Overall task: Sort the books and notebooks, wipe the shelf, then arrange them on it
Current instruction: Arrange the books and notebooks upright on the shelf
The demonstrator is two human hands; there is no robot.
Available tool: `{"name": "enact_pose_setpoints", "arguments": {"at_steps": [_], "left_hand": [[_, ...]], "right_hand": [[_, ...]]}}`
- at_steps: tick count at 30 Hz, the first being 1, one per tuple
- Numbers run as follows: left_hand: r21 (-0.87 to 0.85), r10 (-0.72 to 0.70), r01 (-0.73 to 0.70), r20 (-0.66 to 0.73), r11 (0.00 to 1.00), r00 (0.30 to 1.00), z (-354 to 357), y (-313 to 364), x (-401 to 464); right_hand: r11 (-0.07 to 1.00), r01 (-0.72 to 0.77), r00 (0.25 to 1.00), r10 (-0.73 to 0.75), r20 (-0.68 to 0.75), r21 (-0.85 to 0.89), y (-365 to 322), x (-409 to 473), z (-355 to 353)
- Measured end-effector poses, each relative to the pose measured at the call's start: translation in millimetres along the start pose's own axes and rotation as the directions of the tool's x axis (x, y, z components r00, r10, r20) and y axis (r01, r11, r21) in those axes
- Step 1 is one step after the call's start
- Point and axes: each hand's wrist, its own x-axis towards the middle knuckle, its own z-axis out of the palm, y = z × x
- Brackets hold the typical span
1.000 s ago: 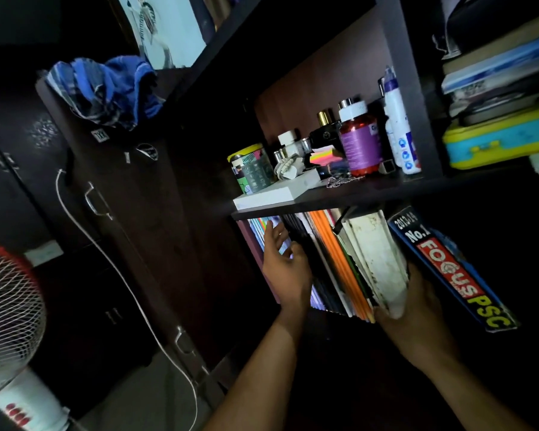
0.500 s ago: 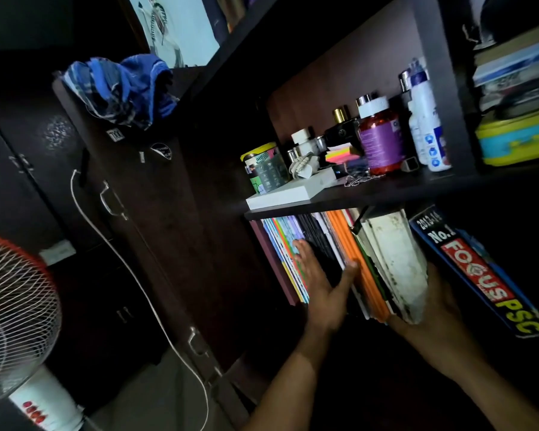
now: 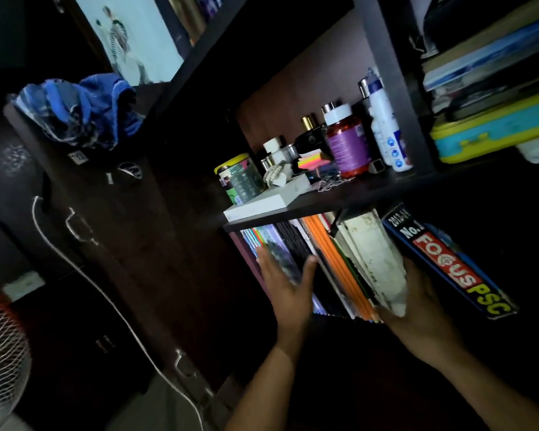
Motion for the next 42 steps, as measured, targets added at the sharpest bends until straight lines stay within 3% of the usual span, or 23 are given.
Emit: {"name": "enact_pose_setpoints", "arguments": {"at_steps": [5, 11, 18, 22, 24, 29, 32, 34, 42], "left_hand": [[0.149, 0.321, -0.303, -0.117, 0.941, 0.94, 72.5, 34.3, -48.8], [0.295, 0.324, -0.267, -0.168, 0.918, 0.931, 103.3, 36.8, -49.3], [0.428, 0.212, -0.217, 0.059, 0.877, 0.975, 86.1, 47.1, -57.3], [0.225, 0.289, -0.325, 0.179, 0.918, 0.941, 57.8, 47.1, -53.8], [0.161, 0.266, -0.311, 0.25, 0.937, 0.931, 44.1, 49.0, -54.4], [0.143, 0.101, -0.18, 0.436, 0.973, 0.894, 20.2, 73.8, -81.0], [0.036, -0.045, 0.031, 0.514, 0.999, 0.857, 10.2, 97.8, -113.3], [-0.037, -0.085, 0.134, 0.605, 0.99, 0.792, 4.3, 125.5, -140.4], [-0.347, 0.16, 0.2, 0.776, 0.916, 0.611, 13.1, 262.6, -244.9]], "right_hand": [[0.999, -0.033, 0.996, 0.03, -0.079, -0.039, -2.6, 3.1, -7.0], [0.998, -0.036, 0.996, 0.032, -0.08, -0.049, -1.8, 5.6, -5.7], [0.991, -0.033, 0.999, 0.031, -0.021, -0.128, -2.9, 4.2, -6.4], [0.996, -0.039, 0.999, 0.04, 0.008, -0.08, -6.6, 1.6, -10.4], [0.998, -0.06, 0.998, 0.06, -0.012, -0.025, -10.5, -5.1, -17.3], [0.996, 0.005, 0.999, -0.001, -0.046, 0.093, -24.3, -49.6, -36.5], [0.998, -0.007, 1.0, 0.007, 0.004, 0.069, -30.8, -89.7, -55.1], [0.998, 0.006, 1.0, -0.005, -0.013, 0.059, -50.3, -129.9, -87.3], [0.995, -0.033, 0.987, 0.018, -0.157, -0.094, -118.8, -267.5, -237.6]]}}
